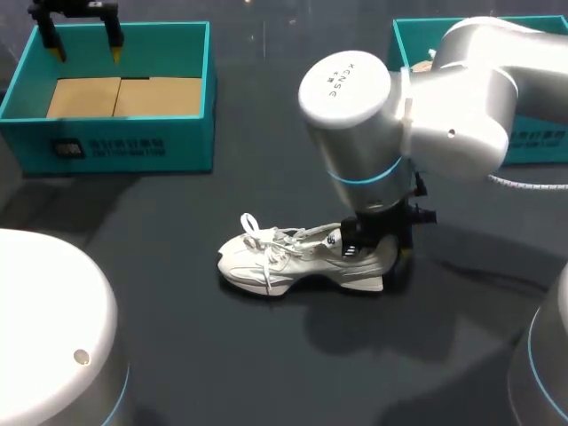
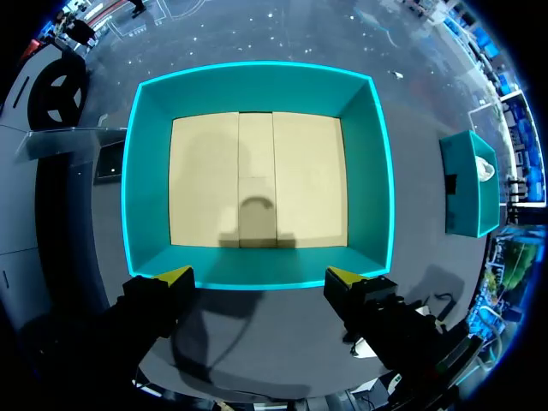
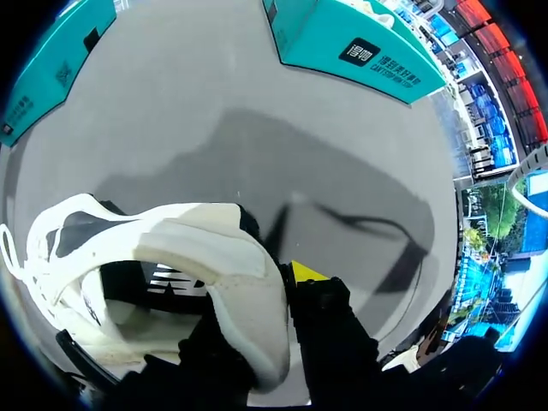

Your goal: Take the shoe out of the shoebox, open the shoe tongue, remove and reinsert the insole, then place the shoe into the shoebox

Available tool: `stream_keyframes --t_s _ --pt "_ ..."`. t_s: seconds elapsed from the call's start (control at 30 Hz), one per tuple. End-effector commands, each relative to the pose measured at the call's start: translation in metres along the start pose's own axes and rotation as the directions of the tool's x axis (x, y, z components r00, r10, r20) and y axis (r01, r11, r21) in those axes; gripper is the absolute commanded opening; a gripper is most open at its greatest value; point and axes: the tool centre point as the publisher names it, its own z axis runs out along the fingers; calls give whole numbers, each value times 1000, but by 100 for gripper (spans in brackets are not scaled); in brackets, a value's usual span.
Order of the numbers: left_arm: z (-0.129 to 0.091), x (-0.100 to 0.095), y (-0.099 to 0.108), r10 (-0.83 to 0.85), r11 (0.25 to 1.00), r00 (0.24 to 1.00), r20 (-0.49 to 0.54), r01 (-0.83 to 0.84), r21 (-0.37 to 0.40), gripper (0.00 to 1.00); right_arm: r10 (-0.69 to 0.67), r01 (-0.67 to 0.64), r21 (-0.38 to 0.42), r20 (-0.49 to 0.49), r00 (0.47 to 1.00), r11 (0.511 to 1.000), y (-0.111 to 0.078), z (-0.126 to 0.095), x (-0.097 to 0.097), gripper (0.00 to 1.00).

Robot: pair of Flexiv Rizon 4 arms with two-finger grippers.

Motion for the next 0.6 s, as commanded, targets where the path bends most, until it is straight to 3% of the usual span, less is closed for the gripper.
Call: stream_keyframes --t_s 0.03,0.6 --pt "0 0 0 0 1000 1000 1 0 -1 100 -7 7 -4 -13 1000 1000 -3 10 3 0" --pt "0 0 0 0 1000 1000 1 0 -1 100 -10 10 4 -28 1000 1000 -3 22 5 0"
